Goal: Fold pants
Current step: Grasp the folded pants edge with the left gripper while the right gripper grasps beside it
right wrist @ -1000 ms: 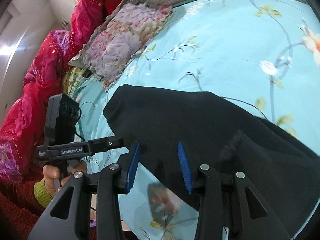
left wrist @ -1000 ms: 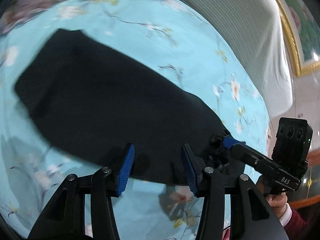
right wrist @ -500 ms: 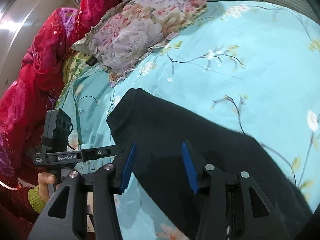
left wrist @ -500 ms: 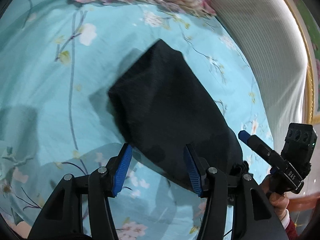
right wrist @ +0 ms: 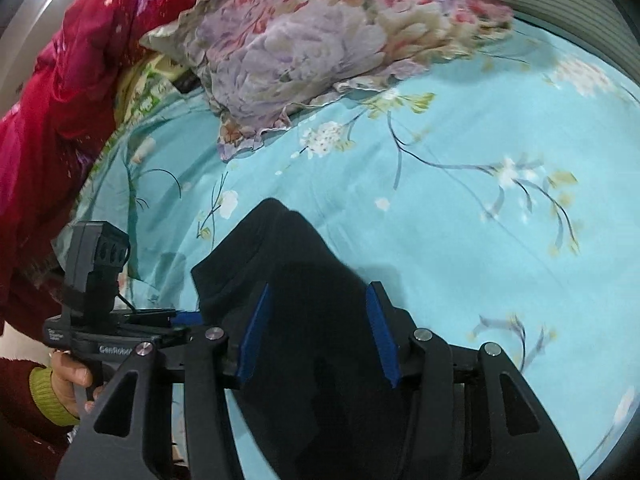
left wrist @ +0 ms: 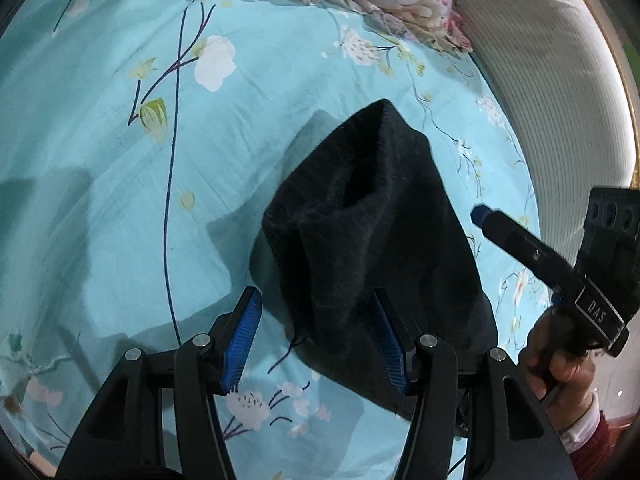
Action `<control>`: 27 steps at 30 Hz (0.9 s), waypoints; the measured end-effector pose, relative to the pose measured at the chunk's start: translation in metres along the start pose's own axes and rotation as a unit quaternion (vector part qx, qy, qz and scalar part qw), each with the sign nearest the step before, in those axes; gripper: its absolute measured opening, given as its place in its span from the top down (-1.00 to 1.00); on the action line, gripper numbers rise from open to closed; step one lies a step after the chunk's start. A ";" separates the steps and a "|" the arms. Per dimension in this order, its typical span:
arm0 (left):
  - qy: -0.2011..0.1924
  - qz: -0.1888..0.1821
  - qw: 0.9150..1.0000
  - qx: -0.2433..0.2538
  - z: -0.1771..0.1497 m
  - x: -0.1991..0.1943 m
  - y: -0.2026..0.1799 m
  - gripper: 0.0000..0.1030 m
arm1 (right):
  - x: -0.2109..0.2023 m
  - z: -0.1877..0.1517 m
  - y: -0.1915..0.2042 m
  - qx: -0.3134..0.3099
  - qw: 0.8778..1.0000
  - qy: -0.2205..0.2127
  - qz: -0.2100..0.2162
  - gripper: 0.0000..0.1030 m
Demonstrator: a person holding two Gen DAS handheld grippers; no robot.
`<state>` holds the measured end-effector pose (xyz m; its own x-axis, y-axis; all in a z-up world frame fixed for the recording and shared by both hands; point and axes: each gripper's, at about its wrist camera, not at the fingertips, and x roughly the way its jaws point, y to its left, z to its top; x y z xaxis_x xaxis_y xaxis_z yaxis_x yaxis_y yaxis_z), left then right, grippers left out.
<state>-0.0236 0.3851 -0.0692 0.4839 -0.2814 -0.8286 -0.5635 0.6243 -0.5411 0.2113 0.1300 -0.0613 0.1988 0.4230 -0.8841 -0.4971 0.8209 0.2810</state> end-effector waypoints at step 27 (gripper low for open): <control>-0.059 -0.013 0.996 0.058 0.002 -0.017 -0.037 0.63 | 0.035 0.027 0.010 -0.064 0.995 0.050 0.052 0.53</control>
<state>-0.0094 0.3685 -0.0351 0.5769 -0.2153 -0.7879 -0.4710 0.7004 -0.5363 0.2364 0.1638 -0.0791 0.0581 0.4579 -0.8871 -0.6153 0.7162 0.3294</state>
